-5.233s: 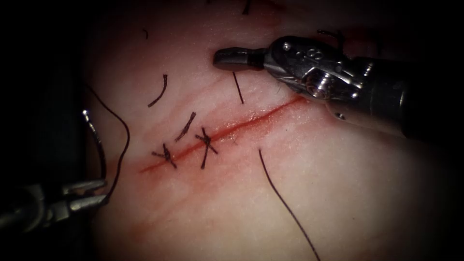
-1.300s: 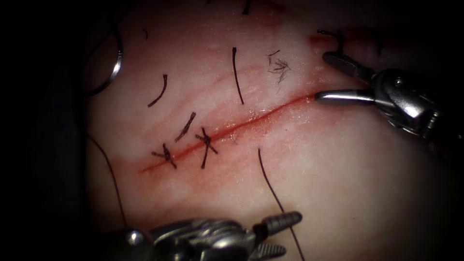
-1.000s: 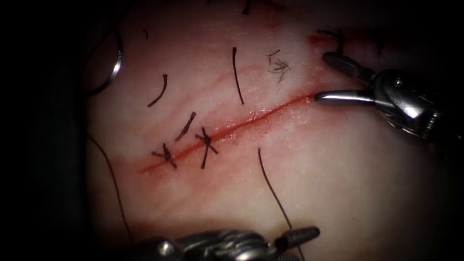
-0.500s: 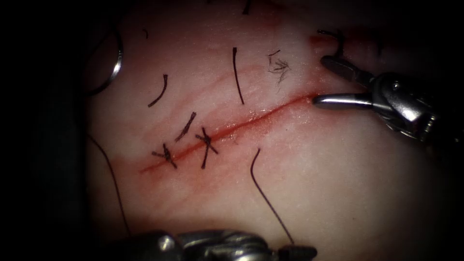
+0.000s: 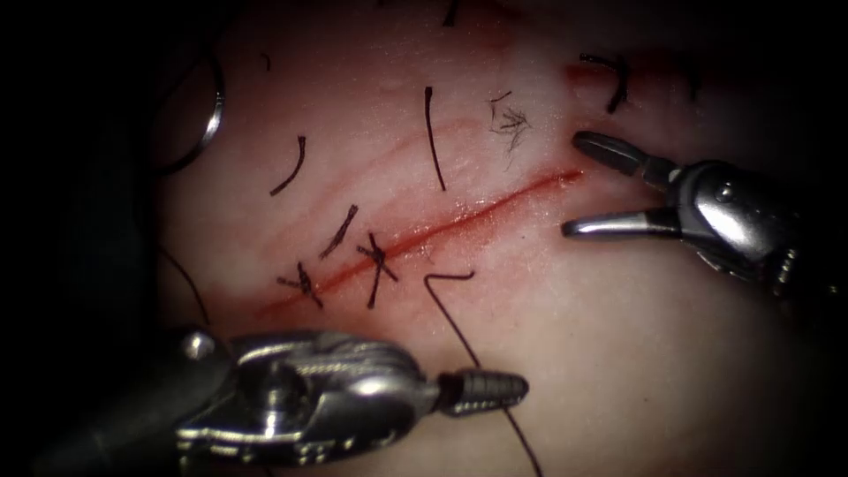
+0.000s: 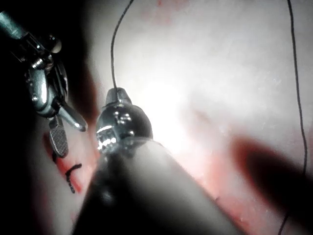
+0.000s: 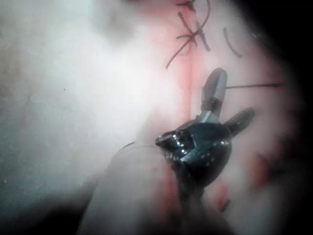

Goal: Wound Closure
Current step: With the right hand, grasp the suture to allow the right hand to grab a longer piece of suture.

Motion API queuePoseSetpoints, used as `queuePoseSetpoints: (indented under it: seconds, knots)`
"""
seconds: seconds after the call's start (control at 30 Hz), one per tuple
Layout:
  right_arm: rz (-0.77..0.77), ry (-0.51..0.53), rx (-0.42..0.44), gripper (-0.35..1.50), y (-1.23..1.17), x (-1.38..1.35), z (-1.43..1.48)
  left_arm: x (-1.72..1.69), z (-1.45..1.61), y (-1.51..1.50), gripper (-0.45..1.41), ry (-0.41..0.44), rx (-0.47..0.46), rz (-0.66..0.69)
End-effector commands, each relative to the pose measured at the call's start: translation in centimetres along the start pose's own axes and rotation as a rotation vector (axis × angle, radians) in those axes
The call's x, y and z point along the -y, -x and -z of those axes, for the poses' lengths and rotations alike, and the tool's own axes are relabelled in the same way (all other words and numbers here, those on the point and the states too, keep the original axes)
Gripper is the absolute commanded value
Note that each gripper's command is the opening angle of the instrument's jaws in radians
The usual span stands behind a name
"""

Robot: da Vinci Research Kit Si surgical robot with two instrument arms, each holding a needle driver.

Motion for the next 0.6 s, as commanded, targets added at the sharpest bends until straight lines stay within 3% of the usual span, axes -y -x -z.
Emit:
queuePoseSetpoints:
  seconds: [0.03, 0.2, 0.33, 0.6]
  knots:
    - [0.067, -0.037, -0.016, 0.86, -0.03, 0.03, -0.26, 0.04, -0.04, 0.06, -0.35, -0.001, 0.000, -0.004]
    - [0.201, -0.137, 0.003, 0.89, -0.15, 0.24, -0.53, 0.03, 0.04, 0.16, -0.35, -0.002, 0.001, -0.007]
    - [0.269, -0.181, 0.027, 0.98, -0.10, 0.32, -0.73, 0.04, 0.09, 0.16, -0.35, -0.004, 0.007, -0.004]
    - [0.361, -0.173, 0.055, 0.99, -0.10, 0.31, -0.94, 0.02, 0.15, 0.15, -0.35, -0.003, 0.004, -0.004]
